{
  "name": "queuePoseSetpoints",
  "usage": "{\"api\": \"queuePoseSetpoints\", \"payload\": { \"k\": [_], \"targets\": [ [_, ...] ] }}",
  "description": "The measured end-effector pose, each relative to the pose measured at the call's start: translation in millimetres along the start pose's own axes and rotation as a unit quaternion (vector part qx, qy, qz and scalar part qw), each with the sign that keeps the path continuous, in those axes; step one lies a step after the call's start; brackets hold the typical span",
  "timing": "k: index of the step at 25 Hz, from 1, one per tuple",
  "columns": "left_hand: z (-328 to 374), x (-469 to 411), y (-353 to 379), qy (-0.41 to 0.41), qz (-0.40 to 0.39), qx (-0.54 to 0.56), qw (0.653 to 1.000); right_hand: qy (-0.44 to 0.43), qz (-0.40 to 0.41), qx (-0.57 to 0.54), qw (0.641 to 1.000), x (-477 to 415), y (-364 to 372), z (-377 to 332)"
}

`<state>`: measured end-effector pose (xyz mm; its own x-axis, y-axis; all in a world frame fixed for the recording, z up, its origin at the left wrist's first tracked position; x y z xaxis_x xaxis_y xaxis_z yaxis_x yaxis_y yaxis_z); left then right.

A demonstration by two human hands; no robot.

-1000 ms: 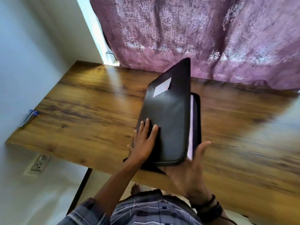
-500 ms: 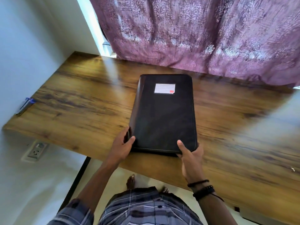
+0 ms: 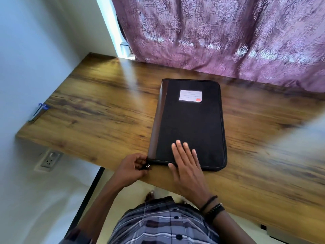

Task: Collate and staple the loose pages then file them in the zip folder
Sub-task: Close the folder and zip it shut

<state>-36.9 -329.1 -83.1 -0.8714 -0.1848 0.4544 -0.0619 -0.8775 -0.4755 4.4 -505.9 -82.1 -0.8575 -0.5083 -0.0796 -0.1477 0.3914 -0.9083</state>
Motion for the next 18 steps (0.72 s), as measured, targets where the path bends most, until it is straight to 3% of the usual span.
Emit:
{"api": "queuePoseSetpoints", "payload": {
  "k": [3, 8, 11, 13, 15, 18],
  "targets": [
    [-10.1, -6.7, -3.2, -0.007, 0.001, -0.003, 1.000, -0.008, -0.009, 0.081, 0.997, -7.7, 11.1, -0.6],
    [-21.8, -11.3, -4.9, 0.001, 0.000, 0.015, 1.000, 0.138, 0.022, 0.010, 0.990, -7.4, -21.6, 38.8],
    [-20.7, -15.4, -5.6, 0.022, -0.010, 0.016, 1.000, 0.064, 0.059, -0.077, 0.993, -8.7, -40.1, -6.3],
    [-22.4, -17.7, -5.8, 0.024, -0.024, 0.030, 0.999, 0.028, -0.046, -0.109, 0.993, -9.6, -22.5, -43.2],
    [-24.1, -19.7, -5.5, 0.023, -0.049, 0.040, 0.998, 0.050, -0.175, -0.116, 0.977, -8.4, 13.1, -59.2],
    [-25.1, -19.7, -4.7, 0.032, -0.095, 0.048, 0.994, 0.092, -0.181, -0.119, 0.972, -14.2, 31.1, -60.5]
  ]
}}
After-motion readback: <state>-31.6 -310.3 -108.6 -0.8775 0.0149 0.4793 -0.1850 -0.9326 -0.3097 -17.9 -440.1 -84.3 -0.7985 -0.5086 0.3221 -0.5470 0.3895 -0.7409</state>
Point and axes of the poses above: each hand's wrist, its own x-axis away from the middle knuckle, its own y-axis out of the palm, z = x × y, the point moved 10 cm from there along -x, towards the middle knuckle
